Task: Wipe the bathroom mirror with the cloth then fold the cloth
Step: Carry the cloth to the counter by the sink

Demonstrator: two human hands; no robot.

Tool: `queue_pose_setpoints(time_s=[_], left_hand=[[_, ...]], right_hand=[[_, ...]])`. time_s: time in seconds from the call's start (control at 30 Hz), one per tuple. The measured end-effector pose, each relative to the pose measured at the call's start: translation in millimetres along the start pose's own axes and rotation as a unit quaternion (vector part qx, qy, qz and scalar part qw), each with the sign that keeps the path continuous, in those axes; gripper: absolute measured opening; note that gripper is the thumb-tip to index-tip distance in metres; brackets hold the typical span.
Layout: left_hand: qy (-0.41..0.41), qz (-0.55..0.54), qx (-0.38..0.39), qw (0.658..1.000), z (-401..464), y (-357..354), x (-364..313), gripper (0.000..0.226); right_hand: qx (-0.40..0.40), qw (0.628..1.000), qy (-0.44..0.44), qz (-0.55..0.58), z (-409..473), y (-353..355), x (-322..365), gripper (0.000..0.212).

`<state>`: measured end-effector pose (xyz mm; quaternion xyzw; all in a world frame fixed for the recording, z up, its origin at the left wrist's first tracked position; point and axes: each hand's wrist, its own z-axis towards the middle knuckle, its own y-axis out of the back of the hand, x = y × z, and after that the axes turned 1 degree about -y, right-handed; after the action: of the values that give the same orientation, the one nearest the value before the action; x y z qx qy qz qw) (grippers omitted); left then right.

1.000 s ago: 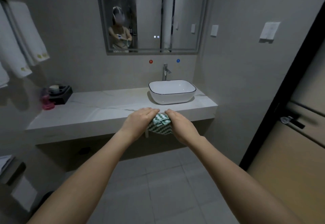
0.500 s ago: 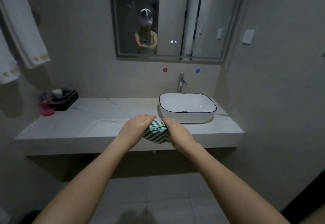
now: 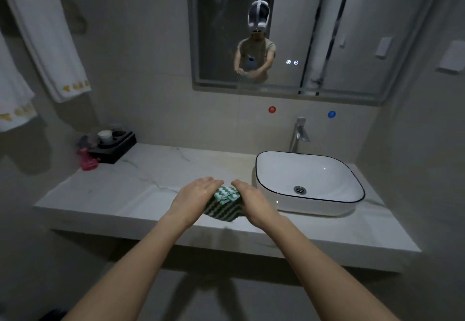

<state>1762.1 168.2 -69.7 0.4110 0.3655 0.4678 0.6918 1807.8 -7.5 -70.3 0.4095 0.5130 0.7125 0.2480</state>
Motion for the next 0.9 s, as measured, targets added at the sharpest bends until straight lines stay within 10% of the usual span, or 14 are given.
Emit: queue_pose_setpoints(time_s=[0.9], left_hand=[[-0.115,0.069,-0.009,0.991,238,-95,328,0.041]], right_hand=[[0.016,0.998,-0.045,-0.033,389,-90,-9,0.051]])
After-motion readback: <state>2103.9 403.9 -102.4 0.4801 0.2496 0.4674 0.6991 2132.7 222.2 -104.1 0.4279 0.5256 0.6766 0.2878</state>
